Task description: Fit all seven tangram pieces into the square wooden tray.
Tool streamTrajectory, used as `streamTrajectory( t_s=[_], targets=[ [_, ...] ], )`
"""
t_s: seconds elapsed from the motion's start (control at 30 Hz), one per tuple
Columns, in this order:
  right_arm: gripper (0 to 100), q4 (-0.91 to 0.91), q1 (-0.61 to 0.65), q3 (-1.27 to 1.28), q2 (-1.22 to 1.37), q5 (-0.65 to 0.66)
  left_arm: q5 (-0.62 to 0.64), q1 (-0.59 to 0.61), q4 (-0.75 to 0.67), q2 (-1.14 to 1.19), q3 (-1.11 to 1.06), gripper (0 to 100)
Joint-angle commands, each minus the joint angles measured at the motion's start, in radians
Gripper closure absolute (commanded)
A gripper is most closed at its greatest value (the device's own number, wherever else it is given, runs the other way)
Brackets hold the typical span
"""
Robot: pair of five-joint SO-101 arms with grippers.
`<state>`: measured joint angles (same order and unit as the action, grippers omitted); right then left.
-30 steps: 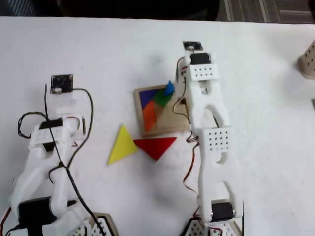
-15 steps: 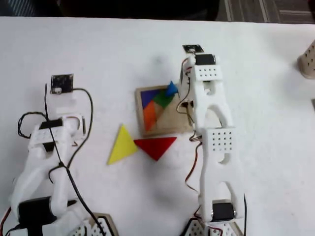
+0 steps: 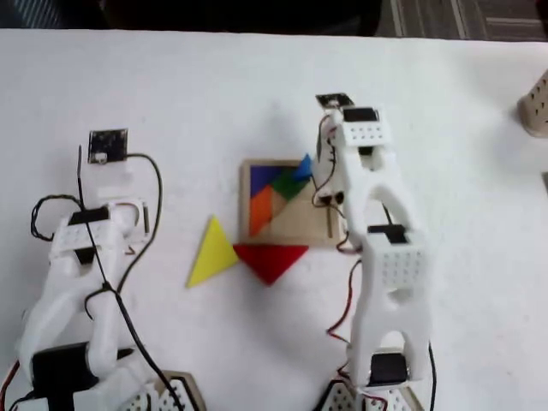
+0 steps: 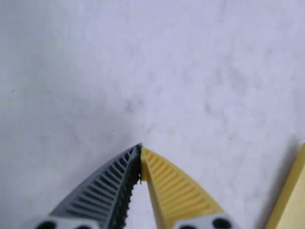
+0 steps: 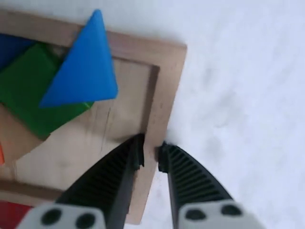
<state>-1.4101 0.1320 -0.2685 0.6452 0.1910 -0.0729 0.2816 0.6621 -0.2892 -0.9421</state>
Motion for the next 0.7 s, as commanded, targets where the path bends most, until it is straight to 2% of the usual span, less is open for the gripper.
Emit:
streamTrajectory(
  t_s=[0.0,0.23,0.43,0.57,0.67],
  targets=[
    [98.1,0.14,0.035,0.322,-0.243,0.023,-0.009,0.012,-0.034,-0.047,0.003,98],
    [98.1,0.306,0.045,0.733,-0.552,0.029,-0.009,0.008,-0.026,-0.047,0.002,98],
    [96.8,0.306,0.045,0.855,-0.625,0.094,-0.009,0.005,-0.025,-0.051,-0.015,98],
    [88.5,0.305,0.045,0.902,-0.671,0.12,-0.008,-0.008,-0.025,-0.053,-0.017,98],
    [87.2,0.309,0.044,0.941,-0.743,0.161,0.0,-0.01,-0.025,-0.054,-0.012,96]
  ],
)
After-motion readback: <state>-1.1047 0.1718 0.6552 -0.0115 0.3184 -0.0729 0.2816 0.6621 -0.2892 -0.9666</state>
